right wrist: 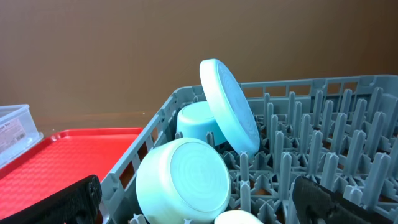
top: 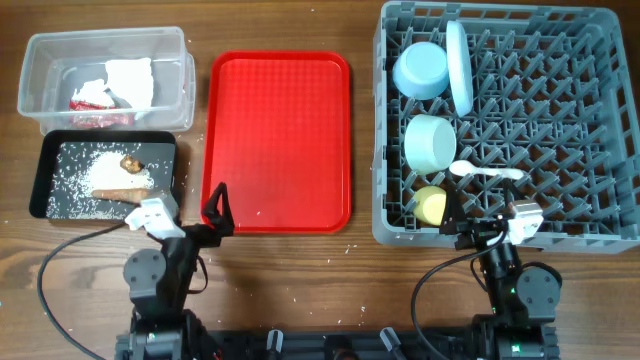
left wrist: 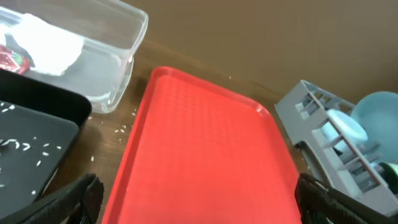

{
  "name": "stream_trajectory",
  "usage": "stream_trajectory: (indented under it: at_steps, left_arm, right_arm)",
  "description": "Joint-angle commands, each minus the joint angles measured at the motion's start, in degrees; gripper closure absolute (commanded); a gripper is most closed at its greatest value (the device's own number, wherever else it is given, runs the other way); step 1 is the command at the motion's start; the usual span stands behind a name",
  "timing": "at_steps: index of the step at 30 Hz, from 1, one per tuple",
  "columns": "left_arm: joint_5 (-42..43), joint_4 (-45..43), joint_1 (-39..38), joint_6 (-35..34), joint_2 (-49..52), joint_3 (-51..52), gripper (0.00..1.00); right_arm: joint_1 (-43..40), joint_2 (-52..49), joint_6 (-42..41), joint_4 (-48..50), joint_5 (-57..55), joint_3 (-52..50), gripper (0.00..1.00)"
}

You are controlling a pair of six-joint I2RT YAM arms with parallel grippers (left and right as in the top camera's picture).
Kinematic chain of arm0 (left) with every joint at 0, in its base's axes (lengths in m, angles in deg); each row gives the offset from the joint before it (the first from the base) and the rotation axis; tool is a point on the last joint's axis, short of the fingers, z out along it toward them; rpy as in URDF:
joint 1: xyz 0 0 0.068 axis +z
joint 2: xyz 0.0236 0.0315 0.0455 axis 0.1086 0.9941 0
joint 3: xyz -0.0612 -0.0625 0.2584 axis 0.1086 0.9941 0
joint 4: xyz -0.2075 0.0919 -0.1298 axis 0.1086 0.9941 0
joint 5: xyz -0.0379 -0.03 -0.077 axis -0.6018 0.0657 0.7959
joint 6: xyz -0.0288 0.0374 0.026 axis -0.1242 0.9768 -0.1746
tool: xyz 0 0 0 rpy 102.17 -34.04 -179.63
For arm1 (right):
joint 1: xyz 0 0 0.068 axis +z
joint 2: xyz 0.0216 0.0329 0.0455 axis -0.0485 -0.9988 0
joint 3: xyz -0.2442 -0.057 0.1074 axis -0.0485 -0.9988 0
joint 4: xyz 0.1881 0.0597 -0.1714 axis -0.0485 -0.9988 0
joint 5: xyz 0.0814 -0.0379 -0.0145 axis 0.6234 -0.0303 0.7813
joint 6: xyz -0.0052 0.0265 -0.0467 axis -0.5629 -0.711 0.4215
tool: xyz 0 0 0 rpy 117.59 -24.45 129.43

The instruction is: Sort waste into correct bins and load items into the dishwasher rack

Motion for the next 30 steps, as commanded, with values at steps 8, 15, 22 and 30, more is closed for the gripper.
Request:
stream_trajectory:
  at_steps: [8,15,22,30]
  left_arm:
    - [-1.2,7.8,0.0,4.8,-10.1,1.0,0.00]
    - [-1.4,8.9,0.0,5.4,-16.1,1.0,0.00]
    - [-1.2,8.8,0.0,5.2,-18.1,1.0,0.00]
    - [-1.2,8.8,0.0,5.2,-18.1,1.0,0.00]
  right_arm:
    - [0.4,0.5,-0.8,0.3,0.8,-0.1,0.00]
    - [0.4,0.5,-0.8,0.3,0.8,-0.1,0.00]
    - [0.4,0.5,-0.8,0.3,0.8,-0.1,0.00]
    - [0.4,0.5,-0.8,0.3,0.8,-0.1,0.00]
